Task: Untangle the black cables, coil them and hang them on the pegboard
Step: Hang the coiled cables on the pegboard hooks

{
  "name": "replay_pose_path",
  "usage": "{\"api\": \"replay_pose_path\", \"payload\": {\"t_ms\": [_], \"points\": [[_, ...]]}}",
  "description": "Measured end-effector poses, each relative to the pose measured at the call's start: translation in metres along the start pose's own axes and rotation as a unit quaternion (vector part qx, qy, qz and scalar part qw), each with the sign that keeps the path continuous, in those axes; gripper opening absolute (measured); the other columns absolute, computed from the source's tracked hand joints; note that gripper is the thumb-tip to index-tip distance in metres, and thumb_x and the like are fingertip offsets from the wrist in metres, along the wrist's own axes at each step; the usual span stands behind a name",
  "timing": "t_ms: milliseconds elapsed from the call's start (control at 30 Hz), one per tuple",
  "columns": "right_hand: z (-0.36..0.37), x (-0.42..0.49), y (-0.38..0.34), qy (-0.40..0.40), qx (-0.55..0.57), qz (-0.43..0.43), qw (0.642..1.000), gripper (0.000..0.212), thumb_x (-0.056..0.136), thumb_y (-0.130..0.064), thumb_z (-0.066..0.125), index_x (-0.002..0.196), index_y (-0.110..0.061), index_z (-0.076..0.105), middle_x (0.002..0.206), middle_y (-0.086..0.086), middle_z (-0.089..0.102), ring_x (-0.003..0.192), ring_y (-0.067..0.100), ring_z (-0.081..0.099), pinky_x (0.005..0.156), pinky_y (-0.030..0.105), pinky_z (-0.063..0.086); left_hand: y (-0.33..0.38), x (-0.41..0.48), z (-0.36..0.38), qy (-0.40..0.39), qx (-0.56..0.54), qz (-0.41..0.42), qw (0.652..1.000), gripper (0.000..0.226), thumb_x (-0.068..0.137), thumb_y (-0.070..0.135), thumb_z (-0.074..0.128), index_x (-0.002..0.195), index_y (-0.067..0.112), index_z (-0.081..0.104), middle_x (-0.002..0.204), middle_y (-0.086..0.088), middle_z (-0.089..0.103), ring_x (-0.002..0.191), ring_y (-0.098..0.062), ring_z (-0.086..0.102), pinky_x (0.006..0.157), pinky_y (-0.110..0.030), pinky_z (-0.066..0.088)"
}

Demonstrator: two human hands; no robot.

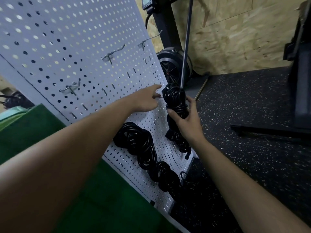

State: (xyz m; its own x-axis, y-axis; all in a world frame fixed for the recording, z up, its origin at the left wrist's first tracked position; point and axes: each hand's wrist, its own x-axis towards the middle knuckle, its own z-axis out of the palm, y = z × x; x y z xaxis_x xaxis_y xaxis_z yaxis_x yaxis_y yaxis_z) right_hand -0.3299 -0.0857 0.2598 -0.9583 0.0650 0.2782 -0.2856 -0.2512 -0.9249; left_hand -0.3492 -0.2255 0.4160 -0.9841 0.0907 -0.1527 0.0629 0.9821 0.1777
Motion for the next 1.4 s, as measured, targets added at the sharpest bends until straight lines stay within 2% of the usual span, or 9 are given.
{"api": "replay_pose_path", "payload": {"t_ms": [333, 467, 633, 833, 1067, 1133, 1267, 1333, 1400], "points": [[0.005, -0.01, 0.016, 0.03, 0.005, -0.03, 0.999, 0.072, 0.087, -0.035, 0.084, 0.15, -0.03, 0.049, 0.138, -0.009, 0.063, 0.126, 0.004, 0.06, 0.11, 0.041, 0.05, 0.003, 0.0, 0.0, 0.006, -0.017, -0.017, 1.0, 0.074, 0.1, -0.001, 0.049, 0.165, 0.018, 0.019, 0.16, -0.006, 0.046, 0.147, -0.025, 0.043, 0.101, -0.032, 0.041], [0.003, 0.0, 0.008, 0.0, -0.031, -0.032, 0.999, 0.067, 0.086, -0.036, 0.083, 0.145, -0.037, 0.052, 0.13, -0.012, 0.067, 0.121, 0.008, 0.063, 0.106, 0.045, 0.053, 0.003, -0.001, 0.0, 0.007, -0.017, -0.019, 1.0, 0.074, 0.1, 0.001, 0.051, 0.165, 0.018, 0.021, 0.161, -0.011, 0.043, 0.147, -0.028, 0.043, 0.113, -0.04, 0.042], [-0.005, 0.006, 0.003, -0.037, -0.044, -0.012, 0.998, 0.067, 0.085, -0.034, 0.085, 0.144, -0.036, 0.054, 0.127, -0.014, 0.067, 0.12, 0.01, 0.064, 0.106, 0.046, 0.053, 0.008, -0.004, -0.001, 0.02, -0.025, -0.021, 0.999, 0.071, 0.097, 0.0, 0.051, 0.162, 0.015, 0.029, 0.157, -0.01, 0.05, 0.144, -0.026, 0.047, 0.11, -0.036, 0.043], [-0.004, -0.001, 0.004, -0.027, -0.098, -0.042, 0.994, 0.074, 0.079, -0.031, 0.09, 0.144, -0.029, 0.056, 0.121, -0.017, 0.062, 0.117, 0.011, 0.062, 0.101, 0.032, 0.051, 0.01, -0.007, -0.002, 0.023, -0.048, -0.008, 0.999, 0.066, 0.096, 0.004, 0.059, 0.158, 0.01, 0.037, 0.154, -0.009, 0.051, 0.143, -0.024, 0.048, 0.119, -0.038, 0.039], [0.0, 0.014, 0.005, -0.054, -0.125, -0.01, 0.991, 0.073, 0.077, -0.033, 0.092, 0.14, -0.03, 0.056, 0.117, -0.008, 0.062, 0.105, 0.012, 0.062, 0.083, 0.022, 0.051, 0.007, -0.008, 0.0, 0.061, -0.022, 0.007, 0.998, 0.05, 0.096, 0.008, 0.061, 0.145, 0.016, 0.056, 0.137, -0.006, 0.065, 0.127, -0.023, 0.06, 0.109, -0.036, 0.046], [0.004, 0.015, 0.006, -0.064, -0.116, 0.001, 0.991, 0.072, 0.076, -0.035, 0.092, 0.138, -0.032, 0.055, 0.114, -0.01, 0.063, 0.104, 0.013, 0.064, 0.085, 0.03, 0.057, 0.007, -0.008, 0.002, 0.091, 0.003, 0.005, 0.996, 0.049, 0.096, 0.01, 0.061, 0.144, 0.017, 0.059, 0.132, -0.006, 0.066, 0.12, -0.024, 0.061, 0.098, -0.032, 0.046], [0.006, 0.014, 0.013, -0.065, -0.151, -0.013, 0.986, 0.083, 0.077, -0.043, 0.09, 0.148, -0.034, 0.047, 0.129, 0.001, 0.062, 0.119, 0.022, 0.061, 0.102, 0.046, 0.053, 0.015, -0.011, -0.001, 0.127, 0.006, 0.0, 0.992, 0.05, 0.097, 0.008, 0.058, 0.146, 0.012, 0.057, 0.138, -0.011, 0.061, 0.119, -0.024, 0.059, 0.091, -0.027, 0.041], [0.003, 0.007, 0.012, -0.076, -0.16, -0.01, 0.984, 0.096, 0.076, -0.042, 0.091, 0.155, -0.032, 0.038, 0.141, 0.003, 0.058, 0.128, 0.019, 0.055, 0.108, 0.04, 0.047, 0.017, -0.016, -0.005, 0.142, 0.01, 0.012, 0.99, 0.049, 0.096, 0.009, 0.06, 0.145, 0.013, 0.058, 0.142, -0.011, 0.059, 0.125, -0.024, 0.057, 0.093, -0.026, 0.04], [-0.006, -0.003, 0.011, -0.088, -0.158, 0.012, 0.983, 0.105, 0.077, -0.034, 0.092, 0.161, -0.027, 0.029, 0.152, 0.001, 0.052, 0.131, 0.013, 0.049, 0.107, 0.03, 0.039, 0.02, -0.022, -0.006, 0.163, 0.015, 0.032, 0.986, 0.045, 0.096, 0.007, 0.059, 0.14, 0.013, 0.062, 0.139, -0.01, 0.059, 0.115, -0.02, 0.056, 0.091, -0.027, 0.04]]}}
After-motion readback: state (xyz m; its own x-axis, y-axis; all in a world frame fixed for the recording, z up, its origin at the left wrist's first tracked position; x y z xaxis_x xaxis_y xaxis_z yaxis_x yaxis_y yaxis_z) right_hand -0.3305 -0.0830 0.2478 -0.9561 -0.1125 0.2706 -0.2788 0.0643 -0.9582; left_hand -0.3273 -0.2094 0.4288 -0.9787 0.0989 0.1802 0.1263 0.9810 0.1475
